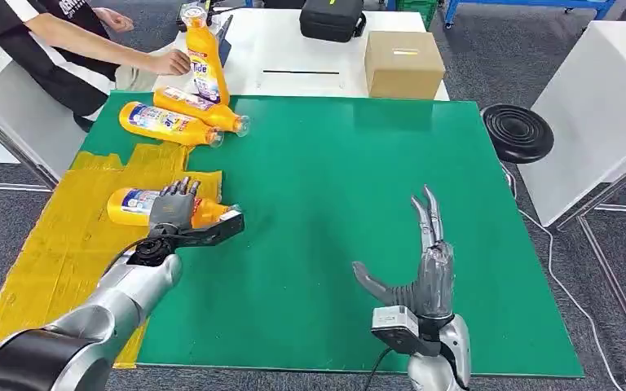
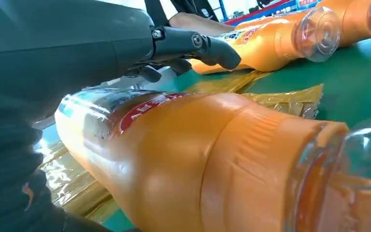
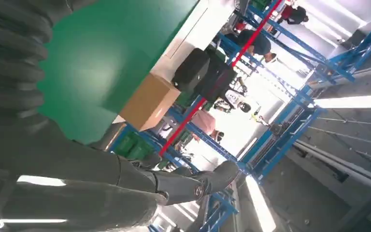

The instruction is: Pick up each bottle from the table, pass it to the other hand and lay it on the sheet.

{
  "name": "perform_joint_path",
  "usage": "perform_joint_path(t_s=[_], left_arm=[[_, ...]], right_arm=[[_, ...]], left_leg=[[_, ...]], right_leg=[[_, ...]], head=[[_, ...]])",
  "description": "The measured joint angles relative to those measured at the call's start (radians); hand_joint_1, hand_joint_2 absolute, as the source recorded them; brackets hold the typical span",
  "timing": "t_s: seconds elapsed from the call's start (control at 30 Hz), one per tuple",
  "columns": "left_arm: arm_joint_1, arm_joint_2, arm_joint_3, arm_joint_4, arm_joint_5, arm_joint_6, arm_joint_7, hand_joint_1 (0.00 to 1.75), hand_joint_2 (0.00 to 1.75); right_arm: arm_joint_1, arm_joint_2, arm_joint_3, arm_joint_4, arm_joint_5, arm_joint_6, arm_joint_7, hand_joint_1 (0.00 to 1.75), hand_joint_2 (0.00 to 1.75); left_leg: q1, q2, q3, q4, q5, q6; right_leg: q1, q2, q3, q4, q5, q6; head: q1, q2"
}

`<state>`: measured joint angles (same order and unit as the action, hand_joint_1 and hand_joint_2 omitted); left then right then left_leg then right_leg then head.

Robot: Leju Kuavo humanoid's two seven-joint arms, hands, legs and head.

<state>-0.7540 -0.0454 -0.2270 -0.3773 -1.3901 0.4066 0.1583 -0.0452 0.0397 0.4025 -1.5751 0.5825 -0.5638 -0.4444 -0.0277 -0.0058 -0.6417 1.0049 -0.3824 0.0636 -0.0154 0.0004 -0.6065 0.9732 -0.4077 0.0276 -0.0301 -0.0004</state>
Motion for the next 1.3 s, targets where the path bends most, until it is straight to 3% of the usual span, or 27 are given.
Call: perform_joint_path(t_s=[0.53,0.77,0.87,1.13,1.23,1.3], left_arm=[[-0.018,-0.020,0.023,-0.029,-0.005,0.026,0.015,0.00,1.75],[-0.005,-0.021,-0.031,-0.294,-0.176,-0.032,0.239,0.00,1.75],[0.027,0.003,-0.122,-0.440,-0.178,-0.072,0.353,0.00,1.75],[0.073,0.055,-0.247,-0.664,-0.178,-0.095,0.412,0.00,1.75],[0.123,0.059,-0.255,-0.771,-0.164,-0.055,0.308,0.00,1.75],[0.180,0.025,-0.226,-0.837,-0.045,-0.037,0.109,0.00,1.75]], right_arm=[[0.008,0.007,-0.004,0.000,0.063,0.000,0.038,0.00,1.75],[0.051,0.035,-0.031,-0.005,0.115,0.002,0.040,0.00,1.75],[0.075,0.050,-0.048,-0.021,0.130,0.007,0.043,0.00,1.75],[0.094,0.064,-0.067,-0.037,0.131,0.020,0.046,0.00,1.75],[0.104,0.064,-0.074,-0.037,0.096,0.009,0.035,0.00,1.75],[0.118,0.064,-0.078,-0.041,0.044,-0.002,0.013,0.00,1.75]], left_leg=[[0.000,0.000,0.001,0.000,0.000,0.000],[0.000,0.000,0.000,0.000,0.000,0.000],[0.000,0.000,-0.001,0.000,0.000,0.000],[0.000,0.001,0.000,0.000,0.000,0.000],[0.000,0.000,0.001,0.000,0.000,0.000],[-0.001,-0.002,0.001,0.000,0.000,0.000]], right_leg=[[0.000,0.000,0.000,0.000,0.000,0.000],[0.000,0.000,0.001,0.000,0.000,0.000],[0.000,0.000,0.000,0.000,0.000,0.000],[0.000,0.000,0.000,0.000,0.000,0.000],[0.000,0.000,0.000,-0.001,0.000,0.000],[-0.001,-0.001,0.000,-0.001,-0.001,0.000]], head=[[0.000,0.000],[0.000,0.000],[0.000,0.000],[0.000,0.000],[0.000,0.000],[0.000,0.000]])
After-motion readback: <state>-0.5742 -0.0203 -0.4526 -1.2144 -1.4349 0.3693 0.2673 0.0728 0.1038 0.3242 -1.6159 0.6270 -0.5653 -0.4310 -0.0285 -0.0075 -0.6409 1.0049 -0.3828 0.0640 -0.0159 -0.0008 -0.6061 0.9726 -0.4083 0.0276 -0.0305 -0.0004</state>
